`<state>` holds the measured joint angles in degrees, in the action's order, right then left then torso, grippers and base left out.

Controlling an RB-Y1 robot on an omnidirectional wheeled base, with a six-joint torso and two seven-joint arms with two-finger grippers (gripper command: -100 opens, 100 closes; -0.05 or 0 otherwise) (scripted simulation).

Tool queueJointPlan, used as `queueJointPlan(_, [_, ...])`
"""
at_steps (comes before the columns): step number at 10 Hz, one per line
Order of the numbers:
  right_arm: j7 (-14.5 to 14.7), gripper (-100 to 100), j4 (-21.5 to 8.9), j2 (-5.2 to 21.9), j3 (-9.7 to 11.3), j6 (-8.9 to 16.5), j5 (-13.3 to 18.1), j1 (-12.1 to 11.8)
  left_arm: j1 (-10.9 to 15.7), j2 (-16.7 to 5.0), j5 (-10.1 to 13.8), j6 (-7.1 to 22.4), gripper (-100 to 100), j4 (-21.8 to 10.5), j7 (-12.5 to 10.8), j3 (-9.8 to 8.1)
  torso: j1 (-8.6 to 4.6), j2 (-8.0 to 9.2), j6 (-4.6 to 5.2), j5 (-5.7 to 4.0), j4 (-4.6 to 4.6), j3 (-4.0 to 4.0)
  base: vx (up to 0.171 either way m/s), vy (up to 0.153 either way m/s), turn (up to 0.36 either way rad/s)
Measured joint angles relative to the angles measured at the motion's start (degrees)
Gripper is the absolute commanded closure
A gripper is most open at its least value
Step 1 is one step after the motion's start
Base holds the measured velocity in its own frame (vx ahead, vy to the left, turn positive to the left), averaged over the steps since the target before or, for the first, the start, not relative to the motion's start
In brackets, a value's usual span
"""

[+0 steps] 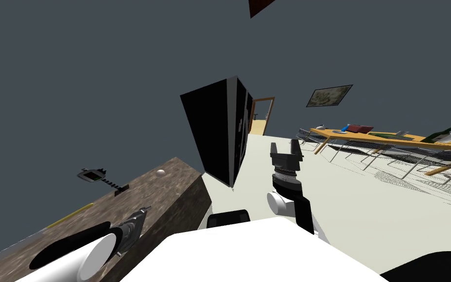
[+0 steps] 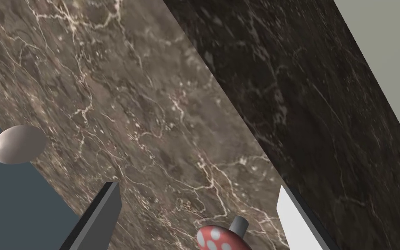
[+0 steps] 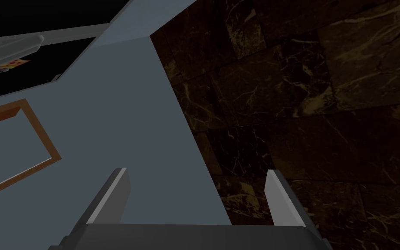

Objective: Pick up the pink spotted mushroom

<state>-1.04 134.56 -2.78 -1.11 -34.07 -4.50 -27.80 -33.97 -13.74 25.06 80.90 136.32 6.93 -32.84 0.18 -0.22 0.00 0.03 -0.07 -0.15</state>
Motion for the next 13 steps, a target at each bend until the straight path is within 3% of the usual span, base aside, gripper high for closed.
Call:
queueJointPlan(7, [0.0, 0, 0.0, 0.01, -0.01, 0.0, 0.0, 0.0, -1.86, -2.55, 1.06, 9.54, -100, -1.09, 0.75, -3.46, 0.3, 0.07, 0.0, 0.07, 0.01, 0.03, 0.054, 0.068, 0.026])
queueJointPlan(8, [0.0, 0, 0.0, 0.0, 0.0, 0.0, 0.0, 0.01, -1.92, -2.59, 1.07, 9.77, 0, -1.12, 0.79, -3.54, 0.09, 0.17, 0.02, 0.04, 0.03, 0.09, 0.004, 0.01, -0.003])
queueJointPlan(9, [0.0, 0, 0.0, 0.0, 0.0, 0.0, 0.0, 0.01, -1.91, -2.59, 1.07, 9.75, -100, -1.11, 0.79, -3.53, -0.06, 0.23, 0.01, 0.0, 0.05, 0.13, -0.002, 0.003, -0.016])
queueJointPlan(13, [0.0, 0, 0.0, -0.01, 0.01, 0.0, 0.0, 0.01, -0.96, -2.77, -0.34, 6.53, -100, -5.28, 1.21, -2.25, -0.16, 0.31, 0.02, -0.02, 0.07, 0.18, -0.006, -0.003, -0.015])
